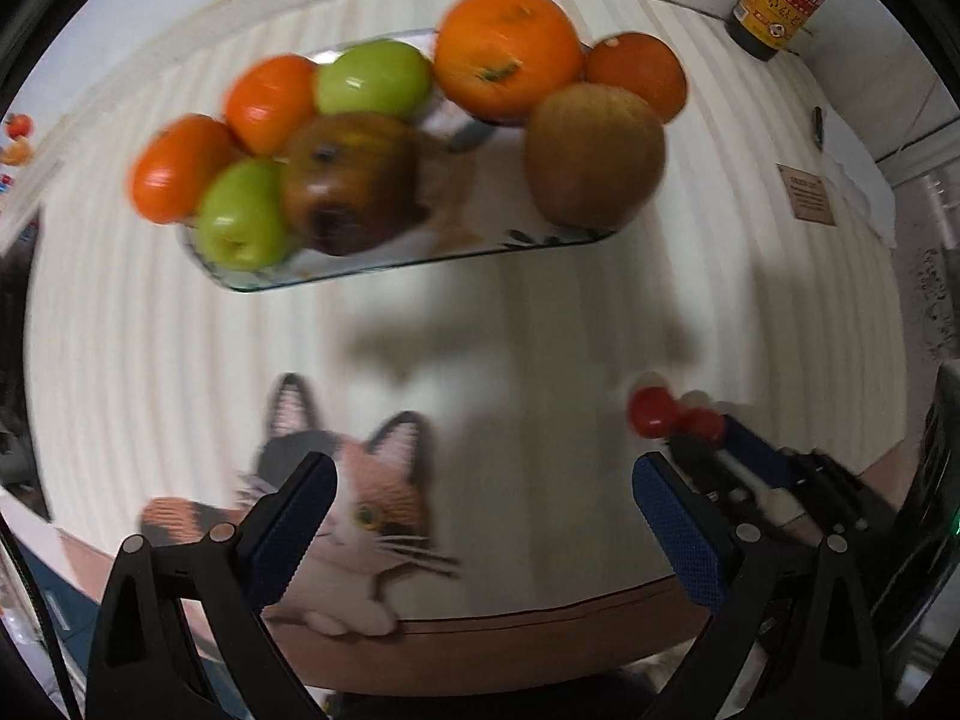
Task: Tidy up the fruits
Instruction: 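Grasp a cherry tomato with the right tool while the left grasps the other tomato, then place the cherry tomatoes on the plate with both tools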
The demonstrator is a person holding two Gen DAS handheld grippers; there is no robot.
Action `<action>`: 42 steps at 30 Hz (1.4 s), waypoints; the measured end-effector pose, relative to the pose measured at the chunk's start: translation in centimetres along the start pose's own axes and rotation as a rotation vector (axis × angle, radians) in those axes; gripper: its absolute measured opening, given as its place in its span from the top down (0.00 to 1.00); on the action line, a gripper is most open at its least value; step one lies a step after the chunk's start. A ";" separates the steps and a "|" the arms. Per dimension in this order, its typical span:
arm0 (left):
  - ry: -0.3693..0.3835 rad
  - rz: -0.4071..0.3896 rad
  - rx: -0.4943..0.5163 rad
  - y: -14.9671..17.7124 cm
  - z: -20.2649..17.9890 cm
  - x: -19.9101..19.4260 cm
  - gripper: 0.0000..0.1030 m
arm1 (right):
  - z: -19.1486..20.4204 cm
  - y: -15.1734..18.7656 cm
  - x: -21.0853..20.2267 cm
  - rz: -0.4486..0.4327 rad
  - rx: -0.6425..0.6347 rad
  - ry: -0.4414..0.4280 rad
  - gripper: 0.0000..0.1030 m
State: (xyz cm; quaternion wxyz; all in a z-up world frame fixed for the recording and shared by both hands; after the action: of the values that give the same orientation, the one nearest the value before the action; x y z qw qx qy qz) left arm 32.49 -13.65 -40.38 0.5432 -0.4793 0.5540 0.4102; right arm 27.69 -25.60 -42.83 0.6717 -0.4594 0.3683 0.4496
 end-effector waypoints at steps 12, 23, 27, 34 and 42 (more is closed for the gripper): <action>0.137 0.109 0.071 0.2 -7.4 4.2 0.34 | -5.2 0.0 -3.3 -0.047 0.090 0.052 0.66; 0.070 0.056 0.153 0.2 -9.3 5.2 0.74 | -5.8 0.3 -2.9 -0.053 0.100 0.071 0.66; 0.085 0.055 0.120 0.1 -7.4 4.7 0.77 | -5.5 0.0 -3.0 -0.057 0.096 0.056 0.66; 0.129 0.025 0.024 -0.5 -3.1 1.8 0.77 | -2.8 -1.7 -2.6 -0.075 0.093 -0.006 0.66; 0.194 -0.057 -0.043 -3.6 0.2 -5.6 0.77 | 2.2 -4.7 -2.1 -0.110 0.115 -0.144 0.66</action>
State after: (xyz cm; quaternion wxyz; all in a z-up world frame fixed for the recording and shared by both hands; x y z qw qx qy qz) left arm 35.79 -13.67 -34.54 0.4880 -0.5438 0.5813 0.3582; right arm 31.59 -24.90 -38.96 0.7454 -0.4061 0.3185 0.4219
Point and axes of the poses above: each gripper's, at about its wrist camera, not at the fingertips, and x roughly the way its jaws point, z to its left, y to its underside, the point moved 10 cm from there along x, roughly the way its jaws point, and after that the axes turned 3 degrees about -z, right-handed, at the moved point
